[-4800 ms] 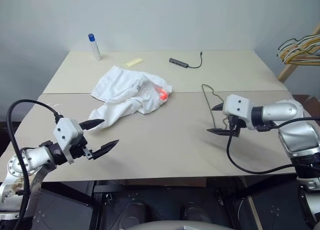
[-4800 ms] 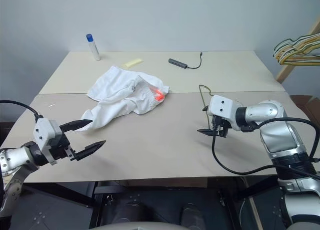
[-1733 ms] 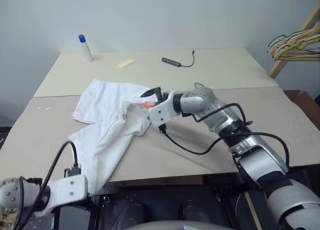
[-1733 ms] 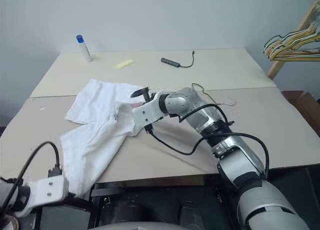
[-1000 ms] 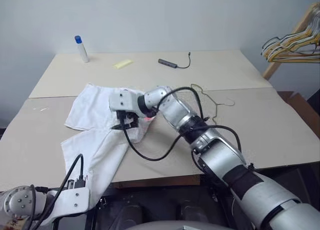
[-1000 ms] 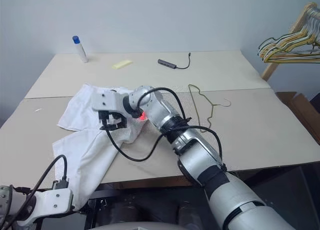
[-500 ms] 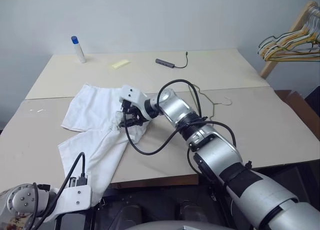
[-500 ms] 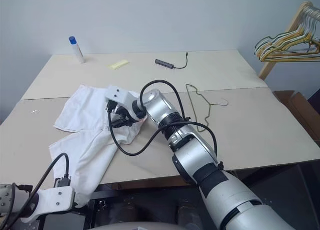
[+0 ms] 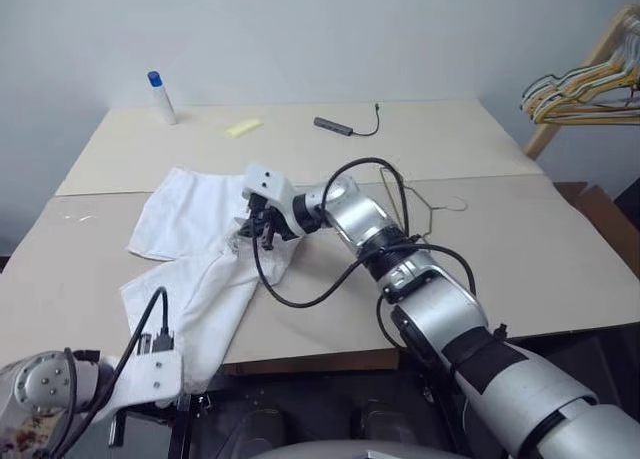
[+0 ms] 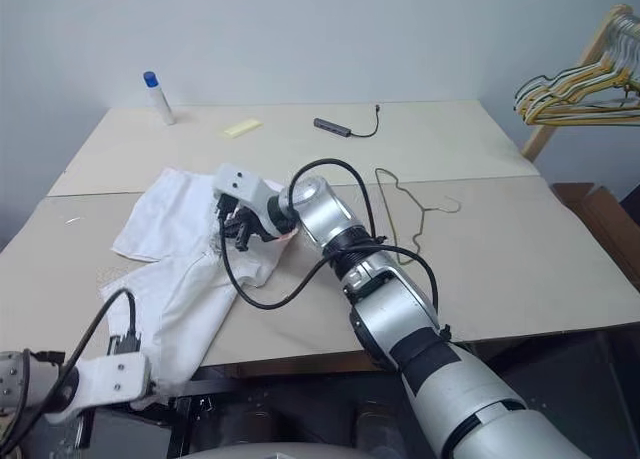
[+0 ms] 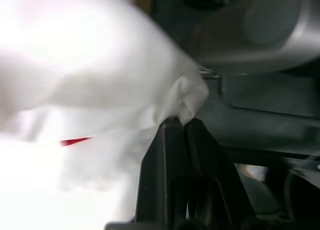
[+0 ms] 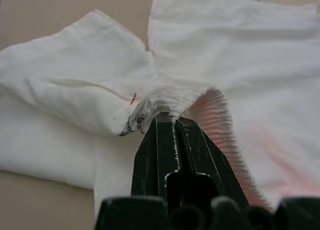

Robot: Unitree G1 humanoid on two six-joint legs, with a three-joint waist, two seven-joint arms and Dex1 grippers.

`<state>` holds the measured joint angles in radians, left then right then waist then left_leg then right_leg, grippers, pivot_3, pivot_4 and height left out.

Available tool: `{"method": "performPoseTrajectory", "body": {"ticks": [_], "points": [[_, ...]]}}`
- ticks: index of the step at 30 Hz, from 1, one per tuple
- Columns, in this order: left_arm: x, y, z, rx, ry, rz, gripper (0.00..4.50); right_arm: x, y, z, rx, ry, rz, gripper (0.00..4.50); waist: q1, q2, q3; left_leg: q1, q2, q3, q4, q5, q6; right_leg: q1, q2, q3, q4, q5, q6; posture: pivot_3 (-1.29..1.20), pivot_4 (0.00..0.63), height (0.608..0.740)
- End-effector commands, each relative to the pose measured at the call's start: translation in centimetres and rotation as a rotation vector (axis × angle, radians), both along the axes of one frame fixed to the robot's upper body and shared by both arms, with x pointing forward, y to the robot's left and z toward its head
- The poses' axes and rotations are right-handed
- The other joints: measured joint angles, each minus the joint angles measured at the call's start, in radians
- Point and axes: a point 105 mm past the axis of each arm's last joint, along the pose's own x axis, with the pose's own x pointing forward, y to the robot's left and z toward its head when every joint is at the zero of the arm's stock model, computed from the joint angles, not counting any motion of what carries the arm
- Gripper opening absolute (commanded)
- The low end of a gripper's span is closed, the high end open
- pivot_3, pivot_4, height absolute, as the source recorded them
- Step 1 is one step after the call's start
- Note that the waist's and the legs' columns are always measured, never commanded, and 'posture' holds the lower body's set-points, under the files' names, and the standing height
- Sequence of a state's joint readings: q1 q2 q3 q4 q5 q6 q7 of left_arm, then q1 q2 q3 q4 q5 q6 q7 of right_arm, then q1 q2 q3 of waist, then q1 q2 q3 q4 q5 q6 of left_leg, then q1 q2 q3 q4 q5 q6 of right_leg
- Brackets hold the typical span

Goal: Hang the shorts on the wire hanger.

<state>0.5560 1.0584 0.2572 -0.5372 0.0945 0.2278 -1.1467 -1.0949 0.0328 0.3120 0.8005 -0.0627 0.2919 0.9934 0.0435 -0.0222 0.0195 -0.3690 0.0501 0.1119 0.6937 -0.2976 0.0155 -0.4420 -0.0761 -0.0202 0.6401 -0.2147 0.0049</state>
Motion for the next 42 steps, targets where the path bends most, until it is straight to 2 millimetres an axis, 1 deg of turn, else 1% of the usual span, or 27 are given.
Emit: {"method": "performPoseTrajectory", "body": {"ticks": [1, 4, 6, 7, 9, 11, 13, 16, 18, 19, 21, 23, 26, 28, 30, 33, 37, 40, 42], "points": [[2.5, -0.2, 2.3, -0.028, -0.124, -0.008, 0.00, 0.2, -3.9, 3.6, 0.089, -0.172, 0.057, 0.02, 0.005, 0.000, 0.000, 0.000, 0.000, -0.001, 0.001, 0.000, 0.000, 0.001, -0.001, -0.001, -0.001, 0.000, 0.000, 0.11, 0.000, 0.740], [4.0, -1.2, 4.6, -0.093, -0.190, -0.044, 0.00, -0.6, -8.1, 5.1, 0.122, -0.240, 0.077, 0.02, 0.005, -0.001, 0.000, 0.000, -0.001, -0.001, 0.001, 0.000, 0.000, 0.001, -0.001, -0.001, -0.001, 0.000, 0.000, 0.10, 0.000, 0.740], [4.5, -1.9, 5.6, -0.122, -0.207, -0.083, 0.00, -1.6, -10.7, 5.3, 0.114, -0.257, 0.088, 0.02, -0.004, -0.003, -0.002, 0.000, 0.000, -0.001, 0.001, 0.000, 0.000, 0.001, 0.000, -0.001, -0.001, 0.000, 0.000, 0.08, 0.000, 0.740], [4.5, -2.4, 5.9, -0.132, -0.199, -0.111, 0.00, -2.4, -12.0, 4.8, 0.084, -0.263, 0.112, 0.02, -0.007, -0.003, -0.002, 0.000, 0.000, -0.001, 0.001, 0.000, 0.000, 0.001, 0.000, -0.001, -0.001, 0.000, 0.000, 0.08, 0.000, 0.740], [4.0, -3.4, 5.9, -0.154, -0.153, -0.170, 0.00, -4.2, -14.1, 3.3, 0.005, -0.270, 0.170, 0.02, -0.017, -0.001, -0.002, 0.001, 0.000, -0.001, 0.000, -0.001, 0.001, 0.001, 0.000, 0.000, -0.001, 0.000, 0.001, 0.07, 0.000, 0.740], [3.4, -3.9, 5.6, -0.172, -0.102, -0.207, 0.00, -5.6, -15.2, 2.1, -0.031, -0.257, 0.198, 0.02, -0.031, 0.000, -0.001, 0.001, 0.000, -0.001, 0.000, -0.001, 0.002, 0.002, 0.001, 0.001, -0.001, -0.001, 0.001, 0.06, 0.000, 0.740], [2.7, -4.2, 5.0, -0.175, -0.049, -0.237, 0.00, -6.3, -15.8, 1.0, -0.045, -0.238, 0.194, 0.02, -0.049, 0.000, -0.001, 0.002, 0.000, 0.000, 0.000, -0.001, 0.003, 0.002, 0.002, 0.003, 0.000, -0.001, 0.001, 0.05, 0.000, 0.740], [1.3, -4.4, 3.7, -0.163, 0.057, -0.274, 0.00, -6.8, -16.1, -1.4, -0.116, -0.219, 0.182, 0.02, -0.066, 0.001, -0.001, 0.004, 0.000, 0.000, 0.000, -0.001, 0.003, 0.002, 0.003, 0.005, 0.001, -0.001, 0.001, 0.04, 0.000, 0.740], [0.4, -4.3, 2.6, -0.143, 0.125, -0.292, 0.00, -6.7, -16.2, -2.9, -0.159, -0.204, 0.170, 0.02, -0.068, 0.001, 0.000, 0.011, 0.000, 0.001, 0.000, -0.001, 0.002, 0.007, 0.003, 0.006, 0.001, -0.003, 0.003, 0.04, 0.000, 0.740], [0.0, -4.2, 2.3, -0.133, 0.153, -0.297, 0.00, -6.6, -16.2, -3.5, -0.174, -0.196, 0.162, 0.02, -0.067, 0.001, 0.001, 0.014, 0.000, 0.001, -0.001, -0.001, 0.002, 0.010, 0.003, 0.006, 0.001, -0.006, 0.007, 0.05, 0.000, 0.740], [-0.7, -4.2, 1.7, -0.137, 0.189, -0.308, 0.00, -6.5, -16.4, -4.3, -0.215, -0.218, 0.166, 0.02, -0.062, 0.001, 0.001, 0.017, 0.000, 0.001, -0.001, -0.002, 0.002, 0.012, 0.002, 0.006, 0.001, -0.009, 0.007, 0.05, 0.000, 0.740], [-0.8, -4.5, 1.2, -0.155, 0.182, -0.297, 0.00, -6.2, -16.3, -4.3, -0.212, -0.242, 0.150, 0.02, -0.058, 0.001, 0.001, 0.016, 0.000, 0.001, -0.001, -0.002, 0.002, 0.012, 0.001, 0.006, 0.001, -0.009, 0.007, 0.05, 0.000, 0.740], [0.2, -4.0, 0.6, -0.132, 0.108, -0.277, 0.00, -5.8, -16.1, -3.5, -0.172, -0.237, 0.124, 0.02, -0.051, 0.002, 0.002, 0.016, 0.000, 0.001, -0.001, -0.002, 0.002, 0.012, 0.001, 0.006, 0.001, -0.007, 0.007, 0.05, 0.000, 0.740], [1.4, -4.0, 0.6, -0.163, 0.026, -0.232, 0.00, -5.5, -16.0, -2.6, -0.144, -0.229, 0.113, 0.02, -0.049, 0.002, 0.002, 0.016, 0.000, 0.001, 0.000, -0.002, 0.002, 0.012, 0.001, 0.006, 0.001, -0.005, 0.004, 0.06, 0.000, 0.740], [3.0, -4.3, 1.1, -0.217, -0.079, -0.186, 0.00, -4.8, -15.6, -1.1, -0.081, -0.220, 0.075, 0.02, -0.047, 0.002, 0.002, 0.016, 0.000, 0.001, 0.000, -0.002, 0.002, 0.013, 0.001, 0.006, 0.001, -0.005, 0.004, 0.06, 0.000, 0.740], [4.6, -4.2, 1.9, -0.263, -0.177, -0.146, 0.00, -3.7, -14.9, 1.2, 0.011, -0.226, 0.012, 0.02, -0.047, 0.002, 0.002, 0.016, 0.000, 0.001, 0.000, -0.002, 0.003, 0.013, 0.001, 0.006, 0.001, -0.003, 0.001, 0.06, 0.000, 0.740], [7.4, -2.9, 3.0, -0.264, -0.316, -0.071, 0.00, -1.0, -13.6, 4.1, 0.104, -0.282, -0.112, 0.02, -0.043, 0.002, 0.002, 0.016, 0.000, 0.001, -0.001, -0.002, 0.003, 0.012, 0.001, 0.006, 0.001, -0.003, 0.001, 0.07, 0.000, 0.740], [8.7, -1.6, 3.3, -0.218, -0.367, -0.063, 0.00, 0.1, -12.5, 5.3, 0.146, -0.318, -0.149, 0.02, -0.042, 0.002, 0.002, 0.016, 0.000, 0.001, -0.001, -0.002, 0.002, 0.012, 0.001, 0.005, 0.001, -0.003, 0.001, 0.07, 0.000, 0.740], [9.8, -0.6, 4.1, -0.218, -0.408, -0.031, 0.00, 1.1, -11.5, 6.5, 0.189, -0.338, -0.187, 0.02, -0.042, 0.002, 0.002, 0.015, 0.000, 0.002, -0.001, -0.002, 0.002, 0.012, 0.001, 0.005, 0.001, -0.003, 0.001, 0.07, 0.000, 0.740]]}}
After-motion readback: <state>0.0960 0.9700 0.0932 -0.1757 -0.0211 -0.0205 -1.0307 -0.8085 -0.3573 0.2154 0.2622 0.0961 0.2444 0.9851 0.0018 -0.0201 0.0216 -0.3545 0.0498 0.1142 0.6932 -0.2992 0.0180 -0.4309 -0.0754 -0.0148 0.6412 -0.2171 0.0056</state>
